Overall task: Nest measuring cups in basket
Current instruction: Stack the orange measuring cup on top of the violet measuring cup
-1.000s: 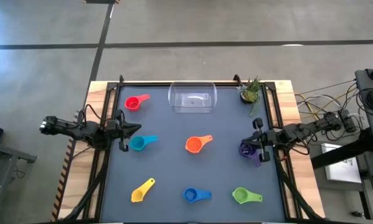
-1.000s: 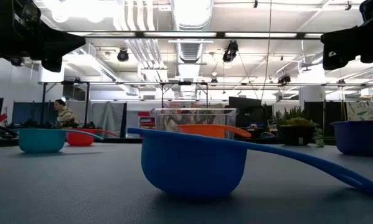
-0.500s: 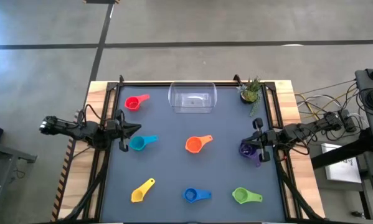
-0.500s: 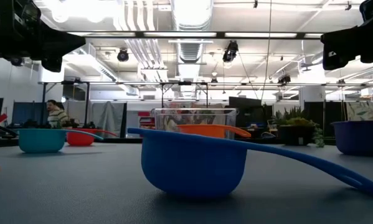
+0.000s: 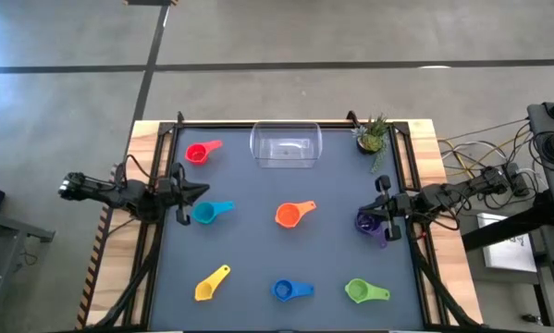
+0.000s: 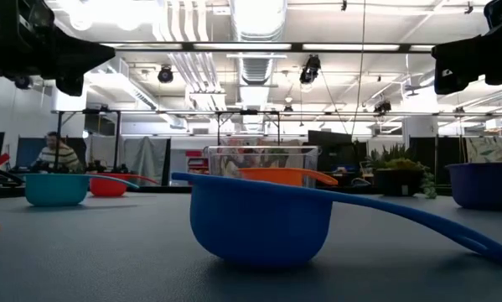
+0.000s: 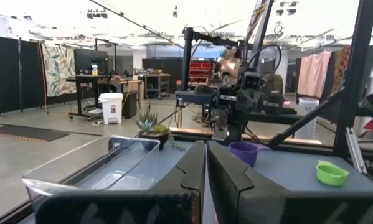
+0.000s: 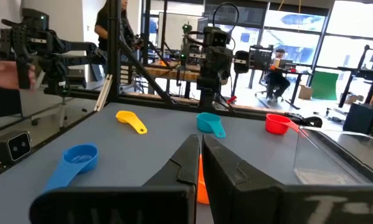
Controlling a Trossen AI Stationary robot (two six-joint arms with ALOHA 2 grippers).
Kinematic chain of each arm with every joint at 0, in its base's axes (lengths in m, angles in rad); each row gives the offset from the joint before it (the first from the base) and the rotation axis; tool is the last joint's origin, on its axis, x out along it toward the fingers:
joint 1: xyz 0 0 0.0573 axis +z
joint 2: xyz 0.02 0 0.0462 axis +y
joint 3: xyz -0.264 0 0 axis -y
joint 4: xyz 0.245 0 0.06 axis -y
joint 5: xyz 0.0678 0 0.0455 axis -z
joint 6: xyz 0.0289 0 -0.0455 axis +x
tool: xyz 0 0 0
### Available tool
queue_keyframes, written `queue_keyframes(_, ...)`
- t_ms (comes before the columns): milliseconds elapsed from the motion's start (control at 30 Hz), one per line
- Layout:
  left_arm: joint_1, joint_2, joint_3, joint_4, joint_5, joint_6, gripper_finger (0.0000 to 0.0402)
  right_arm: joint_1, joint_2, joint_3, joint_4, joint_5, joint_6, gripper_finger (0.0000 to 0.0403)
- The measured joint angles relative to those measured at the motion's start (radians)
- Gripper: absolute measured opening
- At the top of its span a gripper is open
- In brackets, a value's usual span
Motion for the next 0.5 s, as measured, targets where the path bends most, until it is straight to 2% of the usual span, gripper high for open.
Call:
queue_keyframes(367,0.0,0.0,0.0,0.036,0.0,-0.165,0.0,0.0,0.0,0.0,0.0,0.0,0.0,0.0009)
queue_keyframes(500,0.0,0.0,0.0,0.042,0.0,-0.182,0.0,0.0,0.0,0.0,0.0,0.0,0.0,0.0009)
